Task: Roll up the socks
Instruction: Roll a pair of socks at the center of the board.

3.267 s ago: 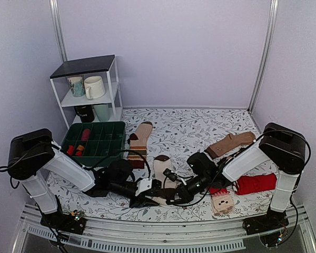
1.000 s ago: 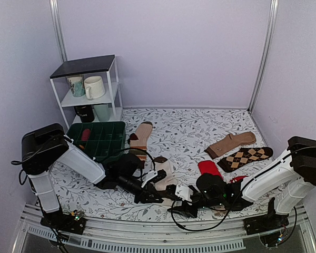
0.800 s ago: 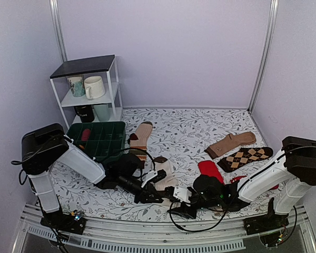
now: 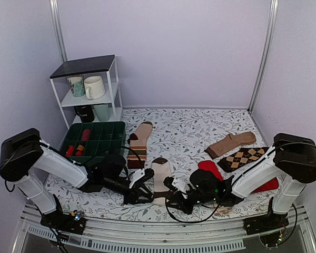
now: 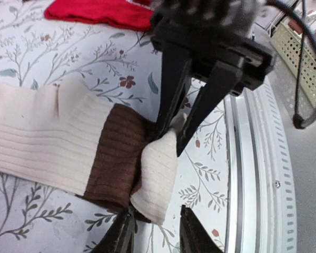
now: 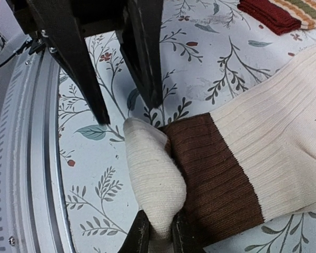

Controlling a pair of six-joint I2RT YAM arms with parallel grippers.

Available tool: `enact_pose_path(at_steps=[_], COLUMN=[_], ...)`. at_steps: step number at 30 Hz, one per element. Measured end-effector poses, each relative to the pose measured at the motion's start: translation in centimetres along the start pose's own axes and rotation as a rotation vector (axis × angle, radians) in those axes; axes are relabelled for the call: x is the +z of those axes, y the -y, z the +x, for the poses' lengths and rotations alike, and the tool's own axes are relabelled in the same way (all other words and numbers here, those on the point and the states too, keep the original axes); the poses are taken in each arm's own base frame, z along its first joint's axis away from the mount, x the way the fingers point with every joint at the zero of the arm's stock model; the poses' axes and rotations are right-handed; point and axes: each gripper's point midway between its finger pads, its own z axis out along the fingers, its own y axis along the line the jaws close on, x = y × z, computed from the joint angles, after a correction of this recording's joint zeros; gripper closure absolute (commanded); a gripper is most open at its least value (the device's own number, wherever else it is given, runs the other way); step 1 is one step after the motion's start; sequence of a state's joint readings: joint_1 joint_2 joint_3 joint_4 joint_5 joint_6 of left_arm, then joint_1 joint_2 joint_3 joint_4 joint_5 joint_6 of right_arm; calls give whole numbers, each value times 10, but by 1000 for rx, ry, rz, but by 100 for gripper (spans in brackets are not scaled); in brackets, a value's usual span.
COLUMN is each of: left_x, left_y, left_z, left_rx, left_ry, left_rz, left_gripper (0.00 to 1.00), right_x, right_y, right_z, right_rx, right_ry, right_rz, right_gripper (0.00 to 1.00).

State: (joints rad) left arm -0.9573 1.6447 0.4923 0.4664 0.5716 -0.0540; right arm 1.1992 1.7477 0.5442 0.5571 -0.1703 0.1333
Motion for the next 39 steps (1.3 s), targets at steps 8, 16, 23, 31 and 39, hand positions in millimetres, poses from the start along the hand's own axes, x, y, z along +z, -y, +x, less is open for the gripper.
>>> enact_pose_path(at_steps=[8, 16, 23, 31, 39], left_x=[-16, -1, 14, 24, 30], left_y=[17, 17, 12, 6, 6], left_z=[-27, -7, -9, -6, 3], left_rx=[254, 353, 394, 387, 375], left_ry=[103, 46, 22, -8, -42], left_rz=[-40, -37, -48, -61, -64], left_gripper=[50, 48, 49, 53, 77], right_x=[0, 0, 0, 0, 0], right_y=[3, 8, 8, 8, 8], right_z=[-1, -1, 1, 2, 3], right_rx=[167, 312, 380, 415, 448], right_ry=[-110, -236, -293, -309, -322], right_rz=[-150, -252, -304, -323, -339], right_gripper=[96, 96, 96, 96, 96])
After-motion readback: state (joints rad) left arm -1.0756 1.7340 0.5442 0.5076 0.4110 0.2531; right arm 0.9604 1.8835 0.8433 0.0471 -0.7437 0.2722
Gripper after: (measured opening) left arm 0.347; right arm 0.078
